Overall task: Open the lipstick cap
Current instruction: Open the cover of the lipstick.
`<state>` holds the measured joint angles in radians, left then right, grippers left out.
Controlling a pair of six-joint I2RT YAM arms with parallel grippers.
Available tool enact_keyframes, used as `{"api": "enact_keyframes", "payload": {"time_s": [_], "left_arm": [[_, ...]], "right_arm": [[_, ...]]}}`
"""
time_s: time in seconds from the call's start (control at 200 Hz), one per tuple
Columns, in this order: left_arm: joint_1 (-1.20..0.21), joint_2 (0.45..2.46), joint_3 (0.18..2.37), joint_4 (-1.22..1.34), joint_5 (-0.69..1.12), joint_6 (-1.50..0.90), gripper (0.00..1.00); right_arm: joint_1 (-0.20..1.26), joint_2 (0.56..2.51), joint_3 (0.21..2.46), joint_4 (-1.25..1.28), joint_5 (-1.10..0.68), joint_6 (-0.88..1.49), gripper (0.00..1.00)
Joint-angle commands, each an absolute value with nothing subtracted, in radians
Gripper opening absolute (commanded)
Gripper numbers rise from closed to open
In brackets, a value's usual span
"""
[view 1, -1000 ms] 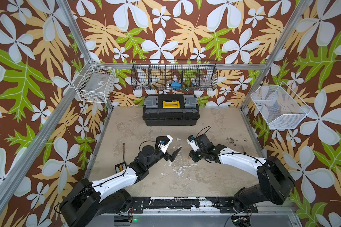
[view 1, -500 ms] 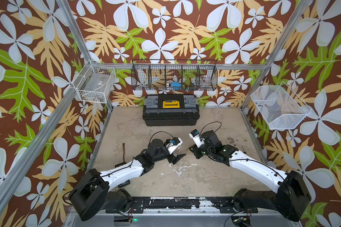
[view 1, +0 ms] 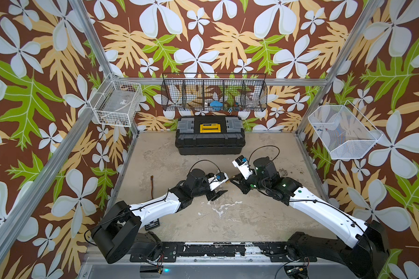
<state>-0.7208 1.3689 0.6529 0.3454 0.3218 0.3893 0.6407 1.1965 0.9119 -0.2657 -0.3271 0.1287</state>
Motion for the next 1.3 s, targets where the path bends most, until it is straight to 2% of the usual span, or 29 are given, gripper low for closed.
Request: {"api": "enact_keyframes", "payload": {"time_s": [0.0, 0.305, 0.52, 1.296], "left_arm": [[-0.719, 1.364, 0.645, 0.428, 0.314, 0.420, 0.67], [-0.719, 1.353, 0.609, 0.545, 0.422, 0.388, 0.56], [-0.719, 1.355, 0.605, 0.554, 0.449, 0.383, 0.44], [-0.719, 1.366, 0.621, 0.552, 0.419, 0.369, 0.31]], "right_arm": [[0.640, 1.198, 0.917, -0.274, -0.361, 0.118, 0.21], [0.641, 1.212, 0.917, -0.258, -0.377, 0.129, 0.21], [0.641, 1.213, 0.922, -0.255, -0.388, 0.130, 0.21], [0.641, 1.207, 0.917, -0.246, -0.408, 0.132, 0.21]]}}
